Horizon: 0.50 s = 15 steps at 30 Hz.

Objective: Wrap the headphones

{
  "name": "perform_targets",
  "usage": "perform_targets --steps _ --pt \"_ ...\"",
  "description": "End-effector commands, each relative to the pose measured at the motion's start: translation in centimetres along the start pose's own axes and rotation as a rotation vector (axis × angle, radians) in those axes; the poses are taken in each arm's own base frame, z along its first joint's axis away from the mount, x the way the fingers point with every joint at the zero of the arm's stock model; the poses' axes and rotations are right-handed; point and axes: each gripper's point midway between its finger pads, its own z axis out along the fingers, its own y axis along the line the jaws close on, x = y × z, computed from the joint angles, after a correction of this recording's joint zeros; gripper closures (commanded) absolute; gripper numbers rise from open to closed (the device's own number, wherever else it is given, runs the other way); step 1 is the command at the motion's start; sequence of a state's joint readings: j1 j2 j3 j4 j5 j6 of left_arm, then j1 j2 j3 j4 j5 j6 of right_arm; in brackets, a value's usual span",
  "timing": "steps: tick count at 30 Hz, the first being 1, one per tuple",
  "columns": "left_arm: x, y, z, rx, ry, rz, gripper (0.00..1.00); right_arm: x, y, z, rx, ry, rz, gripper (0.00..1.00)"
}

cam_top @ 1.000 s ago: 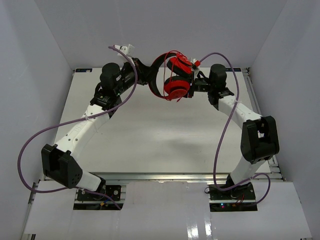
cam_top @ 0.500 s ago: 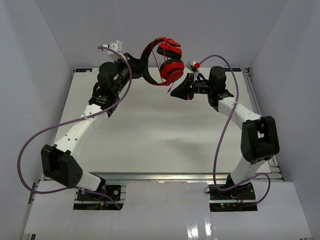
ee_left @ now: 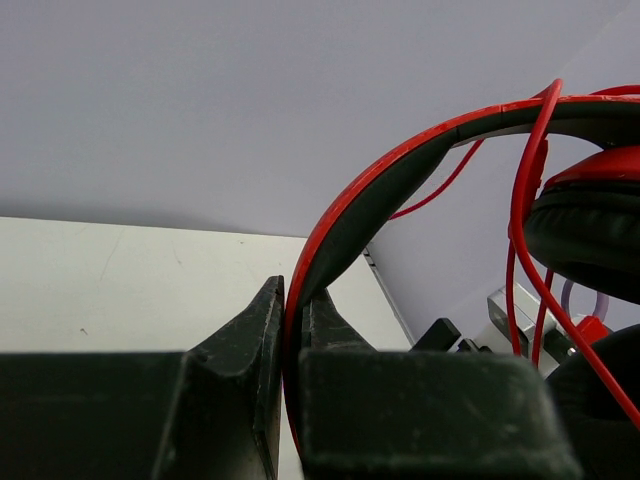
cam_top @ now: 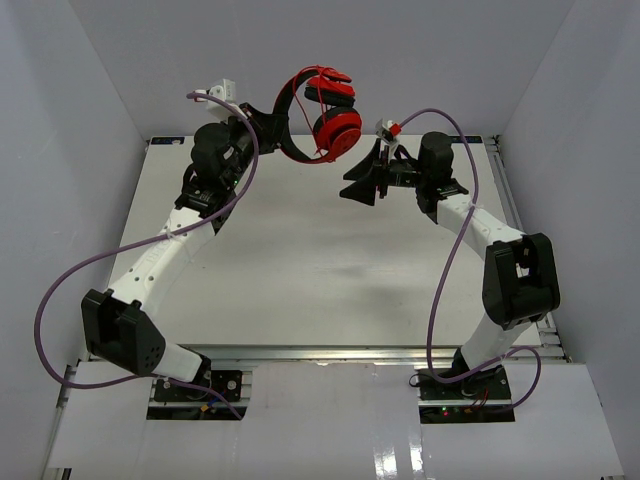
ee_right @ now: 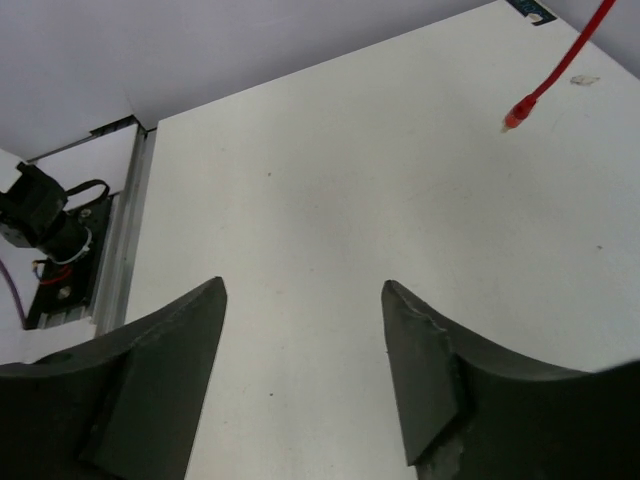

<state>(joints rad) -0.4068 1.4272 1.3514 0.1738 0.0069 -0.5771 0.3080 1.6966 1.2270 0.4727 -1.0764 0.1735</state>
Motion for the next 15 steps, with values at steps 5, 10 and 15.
perform_targets --steps 5,10,15 --pt "-5.7 -3.8 -2.1 0.107 -0.138 -0.037 1.00 -7.1 -3.2 -0.9 0.275 -0.145 -0.079 0.10" --pt "-5.6 -4.0 -2.2 0.116 -0.133 -0.044 1.00 -9.5 -4.0 -0.9 0.327 -0.185 -0.064 0.10" --pt "-5.4 -4.1 -2.2 0.121 -0.128 -0.053 1.00 -10.6 -1.4 0.3 0.160 -0.234 -0.001 0.05"
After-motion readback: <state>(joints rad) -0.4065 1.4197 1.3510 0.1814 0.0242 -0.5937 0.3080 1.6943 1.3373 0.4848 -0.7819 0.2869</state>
